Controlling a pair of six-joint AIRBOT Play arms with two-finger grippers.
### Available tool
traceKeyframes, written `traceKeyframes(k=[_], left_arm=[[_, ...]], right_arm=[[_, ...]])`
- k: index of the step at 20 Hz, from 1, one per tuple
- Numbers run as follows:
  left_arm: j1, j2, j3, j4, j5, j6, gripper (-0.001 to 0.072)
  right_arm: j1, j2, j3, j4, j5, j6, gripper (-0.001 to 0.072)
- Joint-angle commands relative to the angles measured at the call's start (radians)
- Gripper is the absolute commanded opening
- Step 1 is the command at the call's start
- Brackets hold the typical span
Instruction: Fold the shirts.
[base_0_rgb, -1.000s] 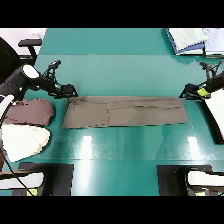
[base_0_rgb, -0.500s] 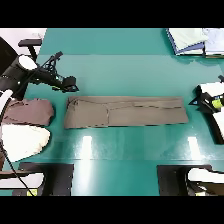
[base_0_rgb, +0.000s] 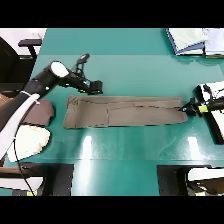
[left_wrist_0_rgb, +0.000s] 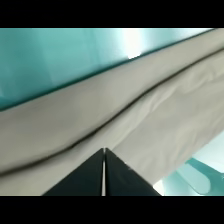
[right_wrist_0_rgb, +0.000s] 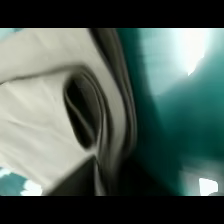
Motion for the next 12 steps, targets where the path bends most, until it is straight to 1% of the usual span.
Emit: traceKeyframes(k=[1, 4, 6, 7, 9, 12], left_arm=[[-0.088, -0.089, 0.043, -0.024, 0.037, -0.019, 0.0026], [-0.147, -0.179, 0.122, -0.026, 0.037, -0.02, 0.0026], [-0.177, -0.232, 0.179, -0.028, 0.037, -0.021, 0.0026], [-0.19, -0.259, 0.208, -0.029, 0.037, -0.038, 0.0026], [-0.216, -0.301, 0.256, -0.03, 0.036, -0.045, 0.0026], [-0.25, -0.341, 0.294, -0.037, 0.045, -0.047, 0.0026]], right_arm=[[0.054, 0.006, 0.044, 0.038, 0.012, -0.072, 0.0018], [0.087, 0.104, 0.134, 0.045, 0.052, -0.065, 0.0017], [0.132, 0.187, 0.208, 0.045, 0.076, -0.013, 0.0017], [0.164, 0.228, 0.246, 0.047, 0.077, 0.018, 0.0017], [0.233, 0.294, 0.311, 0.116, 0.074, 0.036, 0.0017], [0.332, 0.333, 0.403, 0.238, 0.072, 0.066, 0.0017]])
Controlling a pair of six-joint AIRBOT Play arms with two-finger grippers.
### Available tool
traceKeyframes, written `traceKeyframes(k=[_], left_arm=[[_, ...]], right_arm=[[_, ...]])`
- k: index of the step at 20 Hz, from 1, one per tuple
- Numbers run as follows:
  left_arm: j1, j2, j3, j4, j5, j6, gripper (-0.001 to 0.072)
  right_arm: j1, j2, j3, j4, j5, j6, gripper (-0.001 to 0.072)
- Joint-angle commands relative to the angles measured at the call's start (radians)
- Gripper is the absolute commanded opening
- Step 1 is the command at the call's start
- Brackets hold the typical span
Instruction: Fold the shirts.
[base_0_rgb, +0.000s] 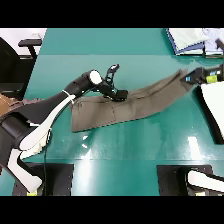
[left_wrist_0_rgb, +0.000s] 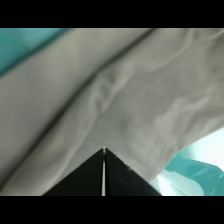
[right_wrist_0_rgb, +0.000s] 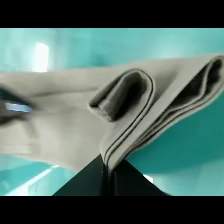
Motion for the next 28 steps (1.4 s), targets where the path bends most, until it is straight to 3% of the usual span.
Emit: traceKeyframes(k=[1, 11, 15, 20, 22, 23, 24, 25, 26, 28], left_arm=[[-0.043, -0.052, 0.048, -0.028, 0.022, -0.008, 0.0026], [-0.024, -0.075, 0.069, -0.019, -0.021, -0.021, 0.0026], [0.114, 0.056, 0.097, 0.08, -0.08, -0.021, 0.0026], [0.378, 0.346, 0.097, 0.274, -0.162, -0.021, 0.0027], [0.47, 0.443, 0.097, 0.326, -0.18, -0.02, 0.0027], [0.513, 0.488, 0.097, 0.344, -0.191, -0.02, 0.0027], [0.55, 0.525, 0.097, 0.352, -0.201, -0.02, 0.0027], [0.58, 0.553, 0.097, 0.352, -0.209, -0.02, 0.0027], [0.605, 0.576, 0.097, 0.352, -0.217, -0.016, 0.0027], [0.631, 0.601, 0.097, 0.352, -0.238, 0.0, 0.0027]], right_arm=[[0.122, 0.055, 0.114, 0.13, -0.001, 0.045, 0.0017], [0.356, 0.053, 0.199, 0.149, -0.08, 0.074, 0.0017], [0.462, 0.05, 0.199, 0.15, -0.103, 0.073, 0.0018], [0.745, -0.066, 0.199, 0.231, -0.268, 0.072, 0.0018], [0.893, -0.154, 0.199, 0.279, -0.364, 0.001, 0.0029], [0.964, -0.2, 0.199, 0.309, -0.423, -0.076, 0.0195], [1.02, -0.237, 0.199, 0.325, -0.47, -0.117, 0.0473], [1.06, -0.269, 0.2, 0.331, -0.495, -0.13, 0.063], [1.081, -0.294, 0.199, 0.328, -0.482, -0.13, 0.0625], [1.065, -0.298, 0.187, 0.287, -0.42, -0.108, 0.0476]])
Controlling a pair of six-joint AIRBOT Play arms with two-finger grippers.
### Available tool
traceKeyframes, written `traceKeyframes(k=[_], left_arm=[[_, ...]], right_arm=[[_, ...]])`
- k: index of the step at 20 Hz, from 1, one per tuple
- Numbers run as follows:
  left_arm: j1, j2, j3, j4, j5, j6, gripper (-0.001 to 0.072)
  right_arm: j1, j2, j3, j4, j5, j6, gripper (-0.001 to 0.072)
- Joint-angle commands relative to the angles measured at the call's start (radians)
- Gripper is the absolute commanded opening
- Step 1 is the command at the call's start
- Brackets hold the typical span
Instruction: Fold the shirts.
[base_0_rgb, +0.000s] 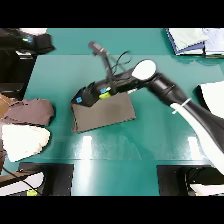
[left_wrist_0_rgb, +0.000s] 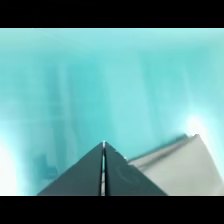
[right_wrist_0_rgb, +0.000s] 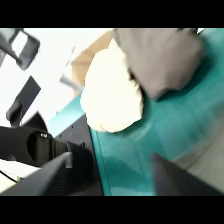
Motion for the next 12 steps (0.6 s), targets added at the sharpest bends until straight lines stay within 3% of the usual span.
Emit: traceKeyframes(k=[1, 7, 8, 9, 12], left_arm=[[0.072, 0.07, 0.001, 0.027, -0.052, 0.023, 0.0027], [0.072, 0.068, -0.002, 0.024, -0.09, 0.022, 0.0027], [0.072, 0.068, -0.002, 0.021, -0.09, 0.022, 0.0027], [0.072, 0.068, -0.002, 0.016, -0.09, 0.022, 0.0027], [0.068, 0.068, -0.002, -0.015, -0.09, 0.022, 0.0027]], right_arm=[[0.03, -0.031, -0.032, -0.048, 0.011, -0.008, 0.0471], [-0.316, 0.169, -0.342, -0.384, 0.036, 0.187, 0.0474], [-0.385, 0.185, -0.388, -0.417, 0.049, 0.202, 0.0547], [-0.46, 0.188, -0.426, -0.415, 0.069, 0.208, 0.0683], [-0.608, 0.119, -0.458, -0.405, 0.145, 0.21, 0.0693]])
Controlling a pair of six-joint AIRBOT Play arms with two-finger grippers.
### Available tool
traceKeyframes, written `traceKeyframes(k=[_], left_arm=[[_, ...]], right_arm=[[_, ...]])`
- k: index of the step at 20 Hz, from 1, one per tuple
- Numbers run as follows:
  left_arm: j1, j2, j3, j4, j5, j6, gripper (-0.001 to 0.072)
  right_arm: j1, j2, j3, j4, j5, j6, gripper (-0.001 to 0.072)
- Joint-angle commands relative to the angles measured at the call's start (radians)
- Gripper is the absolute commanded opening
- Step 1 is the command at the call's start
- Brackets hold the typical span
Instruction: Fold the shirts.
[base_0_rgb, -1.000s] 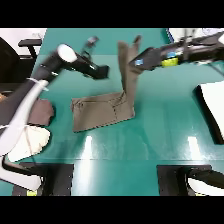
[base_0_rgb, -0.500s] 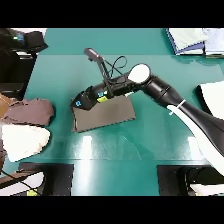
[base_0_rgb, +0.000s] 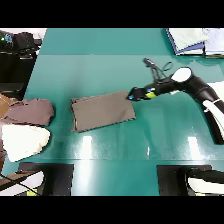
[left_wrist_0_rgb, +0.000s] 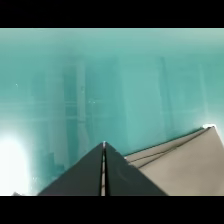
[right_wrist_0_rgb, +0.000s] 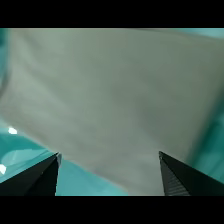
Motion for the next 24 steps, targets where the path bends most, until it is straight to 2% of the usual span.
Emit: traceKeyframes(k=[1, 5, 8, 11, 13, 14, 15, 16, 20, 24], left_arm=[[-0.002, 0.002, 0.0, -0.026, -0.005, 0.001, 0.0027], [-0.002, 0.002, 0.0, -0.031, -0.006, 0.001, 0.0027], [-0.002, 0.002, 0.0, -0.034, -0.005, 0.001, 0.0027], [-0.002, 0.002, 0.0, -0.037, -0.005, 0.001, 0.0027], [-0.002, 0.002, 0.0, -0.039, -0.006, 0.0, 0.0027], [-0.002, 0.002, 0.0, -0.045, -0.006, 0.0, 0.0027], [-0.002, 0.002, 0.0, -0.053, -0.006, 0.0, 0.0027], [-0.002, 0.002, -0.003, -0.076, -0.005, 0.0, 0.0026], [-0.08, 0.002, -0.035, -0.089, 0.002, 0.0, 0.0026], [-0.215, 0.001, -0.078, -0.09, 0.088, 0.001, 0.0026]], right_arm=[[-0.167, -0.06, -0.061, -0.023, 0.08, 0.035, 0.0684], [-0.155, -0.2, -0.05, 0.115, 0.079, 0.026, 0.0643], [-0.072, -0.299, 0.041, 0.132, 0.087, 0.023, 0.0621], [0.033, -0.388, 0.175, 0.152, 0.089, 0.023, 0.056], [0.099, -0.438, 0.24, 0.198, 0.09, 0.023, 0.0426], [0.124, -0.456, 0.266, 0.207, 0.09, 0.023, 0.0332], [0.146, -0.471, 0.294, 0.201, 0.09, 0.023, 0.013], [0.157, -0.475, 0.313, 0.198, 0.081, 0.022, 0.0018], [0.088, -0.41, 0.355, 0.143, 0.045, 0.024, 0.0018], [-0.164, -0.251, 0.354, 0.012, 0.068, 0.043, 0.0017]])
